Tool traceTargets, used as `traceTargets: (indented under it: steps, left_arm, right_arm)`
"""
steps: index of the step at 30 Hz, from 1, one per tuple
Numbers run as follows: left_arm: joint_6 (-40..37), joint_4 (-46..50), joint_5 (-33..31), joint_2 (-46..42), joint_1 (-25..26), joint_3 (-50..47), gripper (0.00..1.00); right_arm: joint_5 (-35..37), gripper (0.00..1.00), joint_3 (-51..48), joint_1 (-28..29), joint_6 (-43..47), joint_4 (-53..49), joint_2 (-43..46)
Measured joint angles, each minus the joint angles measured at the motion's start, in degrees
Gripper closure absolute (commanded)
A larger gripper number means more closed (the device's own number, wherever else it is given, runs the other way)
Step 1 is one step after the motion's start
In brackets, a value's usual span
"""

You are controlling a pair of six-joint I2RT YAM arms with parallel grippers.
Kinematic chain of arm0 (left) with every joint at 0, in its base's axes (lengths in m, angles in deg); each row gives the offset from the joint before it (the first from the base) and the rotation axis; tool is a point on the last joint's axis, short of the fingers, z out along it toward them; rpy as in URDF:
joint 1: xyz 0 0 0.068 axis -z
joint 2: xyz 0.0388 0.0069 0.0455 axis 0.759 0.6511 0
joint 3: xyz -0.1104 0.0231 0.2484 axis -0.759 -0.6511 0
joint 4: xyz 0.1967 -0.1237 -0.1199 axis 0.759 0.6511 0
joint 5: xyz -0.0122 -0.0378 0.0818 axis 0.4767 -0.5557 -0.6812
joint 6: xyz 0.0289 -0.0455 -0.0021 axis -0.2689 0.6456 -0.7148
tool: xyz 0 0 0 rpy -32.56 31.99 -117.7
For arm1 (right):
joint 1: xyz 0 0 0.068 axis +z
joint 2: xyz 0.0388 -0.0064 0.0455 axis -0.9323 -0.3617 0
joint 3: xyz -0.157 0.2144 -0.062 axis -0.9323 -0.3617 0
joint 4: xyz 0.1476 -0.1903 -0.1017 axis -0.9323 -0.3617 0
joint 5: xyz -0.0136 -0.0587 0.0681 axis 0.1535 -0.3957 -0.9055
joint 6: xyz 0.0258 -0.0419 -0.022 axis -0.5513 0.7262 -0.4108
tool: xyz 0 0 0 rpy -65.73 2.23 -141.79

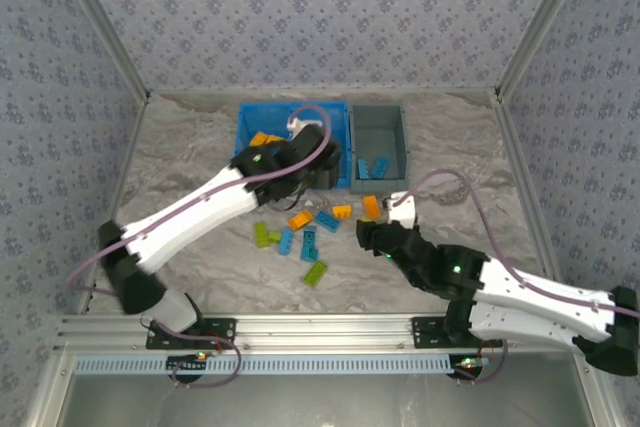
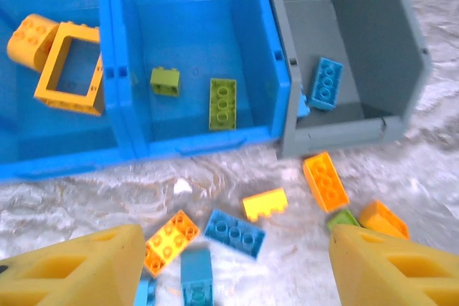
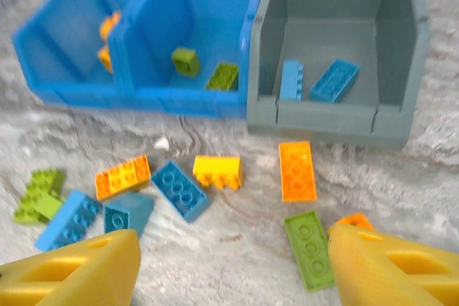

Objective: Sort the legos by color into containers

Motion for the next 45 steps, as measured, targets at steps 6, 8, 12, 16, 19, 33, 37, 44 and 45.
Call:
traceTargets:
  steps: [6,8,12,16,19,33,37,44,45]
  left_arm:
    - [3.37,-5.22,0.76,-14.03,5.51,-21.73,0.3]
    - [5.09,-6.6,1.05,-18.05,7.52,-28.94,0.3]
    - [8.94,-8.11,0.5,-28.92,12.72,-39.93,0.29]
    - [12.98,-9.4,-1.81,-40.85,16.92,-46.69,0.28]
    - [16.06,-9.33,-3.69,-47.76,17.77,-50.01,0.28]
    - [20.87,-6.32,-7.69,-55.04,17.86,-52.19,0.28]
    - [20.87,-6.45,-7.67,-54.03,17.94,-52.19,0.28]
    - [20.98,-6.91,-7.63,-53.44,17.94,-52.61,0.28]
    - [21.11,-6.97,-7.61,-53.42,17.94,-52.78,0.28]
  right_arm:
    - [-14.88,0.28,2.27,-6.05,3.69,2.01,-15.41]
    - [-20.44,0.27,2.54,-9.84,6.29,3.48,-20.09]
    - [-29.24,0.25,2.6,-15.43,12.07,5.99,-27.65]
    - [-35.28,0.26,5.33,-18.03,17.35,6.67,-34.36]
    - [-37.2,0.26,9.66,-18.45,20.74,7.13,-40.44]
    - [-34.95,0.33,21.79,-18.86,27.36,2.43,-53.33]
    - [-34.42,0.37,24.28,-18.58,28.22,0.66,-55.08]
    - [-33.59,0.56,26.14,-18.01,29.29,0.66,-56.43]
    - [-33.38,0.58,26.14,-17.86,29.42,1.05,-56.43]
